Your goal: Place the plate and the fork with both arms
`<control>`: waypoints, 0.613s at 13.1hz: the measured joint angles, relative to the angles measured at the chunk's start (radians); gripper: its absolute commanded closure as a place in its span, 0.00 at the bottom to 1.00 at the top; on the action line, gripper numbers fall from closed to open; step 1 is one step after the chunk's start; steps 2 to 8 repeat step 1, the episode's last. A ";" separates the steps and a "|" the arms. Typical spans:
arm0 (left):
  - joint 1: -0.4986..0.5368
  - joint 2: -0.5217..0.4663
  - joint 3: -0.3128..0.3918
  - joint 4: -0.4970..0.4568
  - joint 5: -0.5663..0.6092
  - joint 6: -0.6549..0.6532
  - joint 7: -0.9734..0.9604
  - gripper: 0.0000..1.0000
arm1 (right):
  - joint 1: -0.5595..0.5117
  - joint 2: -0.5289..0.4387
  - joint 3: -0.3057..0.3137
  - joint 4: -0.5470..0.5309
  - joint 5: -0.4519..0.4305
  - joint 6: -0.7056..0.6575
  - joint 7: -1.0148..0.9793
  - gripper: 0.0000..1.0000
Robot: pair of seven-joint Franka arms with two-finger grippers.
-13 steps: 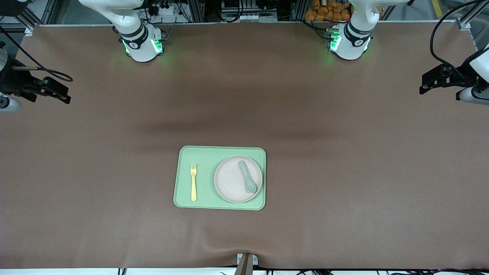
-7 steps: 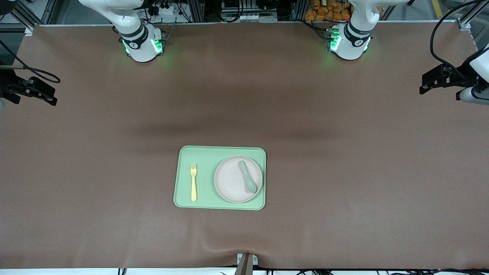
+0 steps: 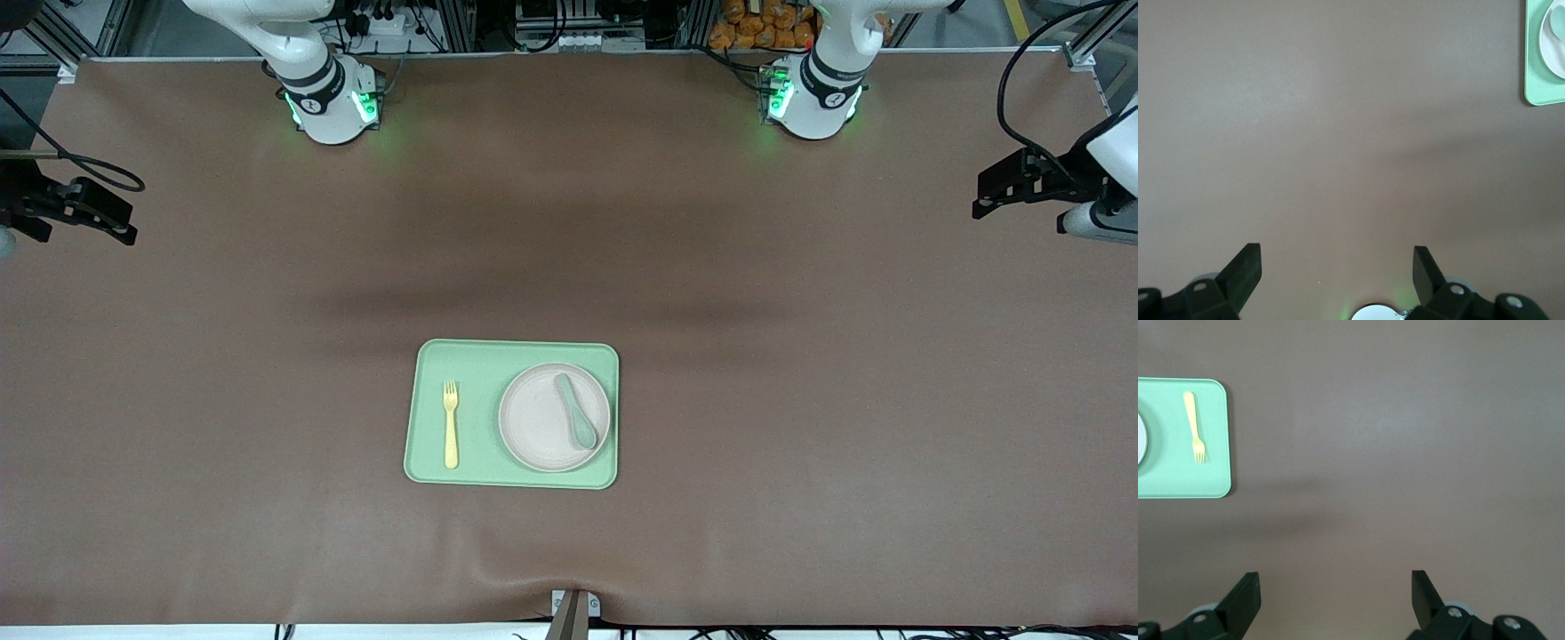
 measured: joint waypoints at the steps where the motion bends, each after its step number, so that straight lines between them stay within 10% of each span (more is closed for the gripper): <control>1: 0.000 0.000 0.000 0.000 0.000 0.000 0.000 0.00 | 0.000 0.000 0.000 0.000 0.000 0.000 0.000 0.00; 8: 0.000 0.000 0.000 0.000 0.000 0.000 0.000 0.00 | 0.000 0.000 0.000 0.000 0.000 0.000 0.000 0.00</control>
